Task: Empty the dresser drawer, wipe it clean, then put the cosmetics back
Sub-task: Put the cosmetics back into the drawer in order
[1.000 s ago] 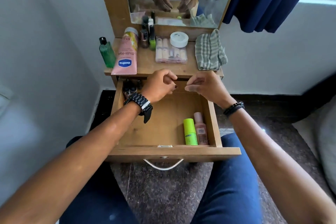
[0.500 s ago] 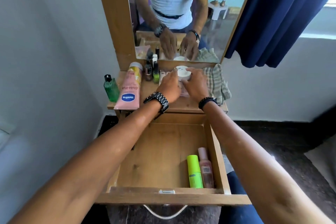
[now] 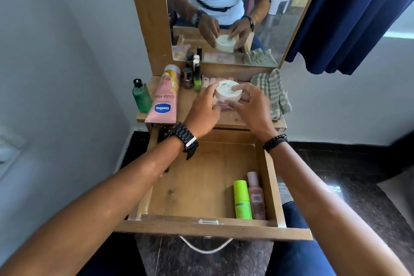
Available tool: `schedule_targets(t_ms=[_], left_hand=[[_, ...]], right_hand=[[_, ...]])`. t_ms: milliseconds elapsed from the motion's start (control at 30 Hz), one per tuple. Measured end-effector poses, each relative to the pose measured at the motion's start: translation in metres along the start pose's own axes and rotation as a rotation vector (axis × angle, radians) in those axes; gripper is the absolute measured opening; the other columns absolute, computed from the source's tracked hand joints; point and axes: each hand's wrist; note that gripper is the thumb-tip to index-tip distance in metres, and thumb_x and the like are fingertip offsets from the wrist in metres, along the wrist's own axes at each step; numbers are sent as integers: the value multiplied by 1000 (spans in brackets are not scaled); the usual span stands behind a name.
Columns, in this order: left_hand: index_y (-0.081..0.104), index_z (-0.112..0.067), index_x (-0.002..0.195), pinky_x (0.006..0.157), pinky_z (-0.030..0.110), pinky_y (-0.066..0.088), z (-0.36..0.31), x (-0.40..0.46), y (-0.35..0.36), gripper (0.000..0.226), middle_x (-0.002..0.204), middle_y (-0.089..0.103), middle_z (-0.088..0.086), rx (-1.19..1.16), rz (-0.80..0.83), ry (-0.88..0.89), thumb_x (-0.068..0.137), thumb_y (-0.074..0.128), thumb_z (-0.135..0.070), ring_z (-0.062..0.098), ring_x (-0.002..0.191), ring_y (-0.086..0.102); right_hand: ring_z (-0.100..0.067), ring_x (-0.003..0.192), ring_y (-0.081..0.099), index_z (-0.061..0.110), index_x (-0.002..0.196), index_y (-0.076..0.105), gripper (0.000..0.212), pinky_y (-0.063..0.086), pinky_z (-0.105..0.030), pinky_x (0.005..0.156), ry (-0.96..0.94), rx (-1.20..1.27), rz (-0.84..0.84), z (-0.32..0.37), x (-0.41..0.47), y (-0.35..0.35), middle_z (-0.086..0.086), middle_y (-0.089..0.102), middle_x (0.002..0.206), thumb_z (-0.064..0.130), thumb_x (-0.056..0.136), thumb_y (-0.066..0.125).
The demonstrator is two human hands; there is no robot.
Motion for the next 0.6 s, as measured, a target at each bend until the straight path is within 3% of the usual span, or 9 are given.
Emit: schedule_targets(t_ms=[100, 267, 400, 500, 533, 600], left_hand=[[40, -14, 137, 104, 31, 43, 9, -43, -16, 55, 137, 48, 6, -48, 17, -26, 86, 45, 6, 16, 122, 50], [33, -20, 139, 93, 29, 48, 26, -105, -43, 55, 129, 52, 2, -99, 238, -254, 90, 43, 3, 13, 110, 59], [21, -30, 144, 103, 35, 42, 47, -132, -63, 59, 139, 46, -2, 109, 515, -372, 94, 41, -7, 15, 120, 52], [12, -36, 145, 83, 36, 47, 60, -146, -72, 61, 137, 45, -7, 351, 661, -406, 94, 36, -11, 19, 96, 59], [12, -36, 145, 75, 37, 47, 63, -150, -74, 61, 134, 48, -7, 419, 694, -411, 93, 34, -12, 23, 91, 60], [19, -30, 144, 76, 40, 49, 65, -152, -74, 58, 131, 54, 5, 508, 706, -414, 92, 32, -10, 30, 100, 61]], right_hand=[[-8, 93, 68, 13, 99, 63, 31, 57, -18, 70, 23, 80, 122, 8, -36, -2, -3, 67, 113, 16, 73, 80], [-7, 85, 69, 14, 90, 64, 31, 55, -15, 73, 153, 154, 304, 2, -86, 20, -2, 70, 100, 12, 67, 84], [-4, 80, 69, 20, 81, 62, 30, 56, -21, 68, 121, 75, 470, -10, -112, 49, 0, 72, 93, 16, 64, 86], [-20, 92, 66, 20, 85, 62, 32, 56, -41, 74, 62, -56, 582, -14, -122, 71, -3, 69, 102, 27, 64, 85], [-20, 93, 65, 22, 84, 61, 31, 56, -42, 75, 54, -70, 614, -14, -124, 77, -3, 68, 104, 28, 64, 85], [-19, 95, 63, 22, 84, 61, 29, 56, -32, 72, 45, -83, 667, -11, -125, 85, -1, 64, 107, 24, 66, 84]])
Point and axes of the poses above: each hand's wrist, its own x-axis towards the middle knuckle, its own y-axis out of the palm, z = x × y
